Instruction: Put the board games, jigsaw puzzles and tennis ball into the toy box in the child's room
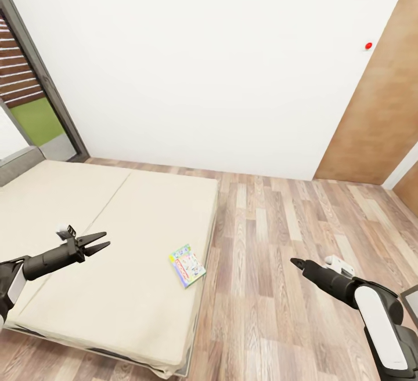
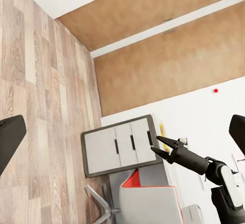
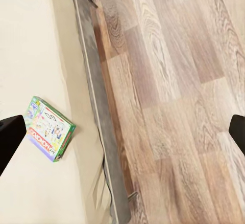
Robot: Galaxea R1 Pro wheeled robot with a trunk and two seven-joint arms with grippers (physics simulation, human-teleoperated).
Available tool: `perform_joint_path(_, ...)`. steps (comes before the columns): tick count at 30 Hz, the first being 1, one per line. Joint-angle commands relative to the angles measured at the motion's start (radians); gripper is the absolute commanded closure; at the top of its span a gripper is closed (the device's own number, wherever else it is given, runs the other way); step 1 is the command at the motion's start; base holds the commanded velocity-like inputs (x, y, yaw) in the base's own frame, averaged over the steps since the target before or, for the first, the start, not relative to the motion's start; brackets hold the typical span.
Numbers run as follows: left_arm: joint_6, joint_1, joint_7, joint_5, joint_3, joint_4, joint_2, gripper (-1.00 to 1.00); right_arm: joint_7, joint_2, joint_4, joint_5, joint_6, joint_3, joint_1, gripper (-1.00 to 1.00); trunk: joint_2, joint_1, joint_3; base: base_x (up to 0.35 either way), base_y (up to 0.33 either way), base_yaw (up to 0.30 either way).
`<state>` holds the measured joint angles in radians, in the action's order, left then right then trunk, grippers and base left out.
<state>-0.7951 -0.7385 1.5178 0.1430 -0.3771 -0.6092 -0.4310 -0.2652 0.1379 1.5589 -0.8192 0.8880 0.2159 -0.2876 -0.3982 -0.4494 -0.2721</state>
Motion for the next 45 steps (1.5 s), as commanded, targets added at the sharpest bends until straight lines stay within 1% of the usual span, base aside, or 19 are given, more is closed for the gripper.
perform_joint_path(1,-0.010,-0.001,0.004,-0.001,0.000,0.000,0.000,-1.00,-0.009,0.000,0.001,-0.011,0.003,0.000,-0.001,-1.00,-0.002,-0.001,0.000,0.000,0.000,0.068)
perform_joint_path(17,-0.010,-0.001,0.004,0.000,0.001,0.000,0.007,-1.00,-0.009,0.000,0.001,-0.011,0.003,0.000,-0.001,-1.00,-0.002,-0.001,0.025,0.000,0.000,0.071)
perform_joint_path(35,-0.010,0.000,0.003,0.000,0.001,0.000,0.008,-1.00,-0.009,0.002,0.001,-0.011,0.005,0.000,-0.001,-1.00,-0.002,-0.001,0.053,0.000,0.000,0.078)
perform_joint_path(39,-0.010,0.001,0.004,0.000,0.001,0.000,0.014,-1.00,-0.009,0.004,0.001,-0.011,0.006,0.000,-0.001,-1.00,-0.002,-0.001,0.060,0.000,0.000,0.086)
perform_joint_path(45,-0.010,0.001,0.004,0.000,0.001,0.000,0.016,-1.00,-0.009,0.005,0.001,-0.011,0.006,0.000,-0.001,-1.00,-0.002,-0.001,0.069,0.000,-0.008,0.087)
